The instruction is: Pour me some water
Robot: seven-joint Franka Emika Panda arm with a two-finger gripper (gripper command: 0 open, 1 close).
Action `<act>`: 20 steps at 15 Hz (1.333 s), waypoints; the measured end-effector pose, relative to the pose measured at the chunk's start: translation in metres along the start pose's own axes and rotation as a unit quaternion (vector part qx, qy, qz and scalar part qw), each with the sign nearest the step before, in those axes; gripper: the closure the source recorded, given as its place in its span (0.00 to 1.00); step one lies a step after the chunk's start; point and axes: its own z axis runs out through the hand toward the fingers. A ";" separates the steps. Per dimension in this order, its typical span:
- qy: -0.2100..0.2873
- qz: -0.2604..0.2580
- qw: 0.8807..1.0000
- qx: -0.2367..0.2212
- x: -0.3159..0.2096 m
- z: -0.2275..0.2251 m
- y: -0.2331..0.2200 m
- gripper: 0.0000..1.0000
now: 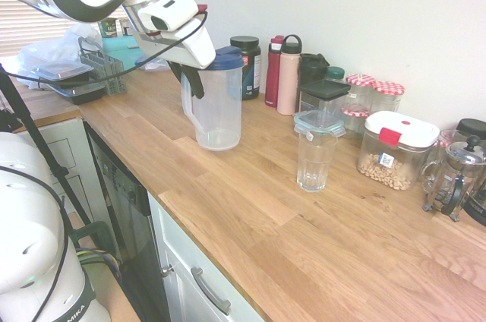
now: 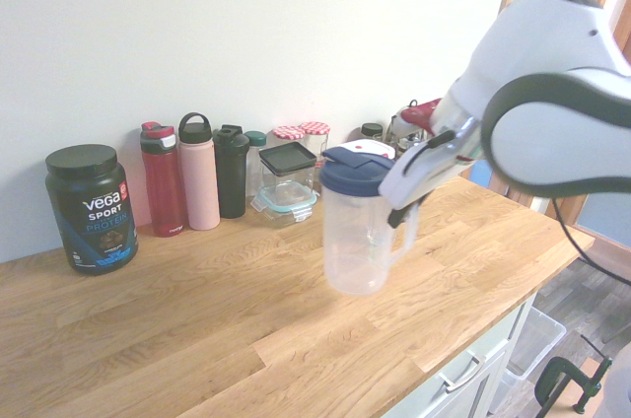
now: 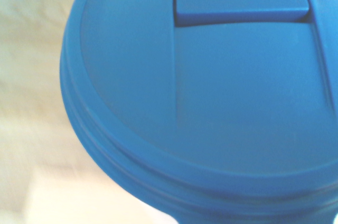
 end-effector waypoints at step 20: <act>-0.018 -0.002 1.000 0.016 -0.011 0.090 -0.101 0.00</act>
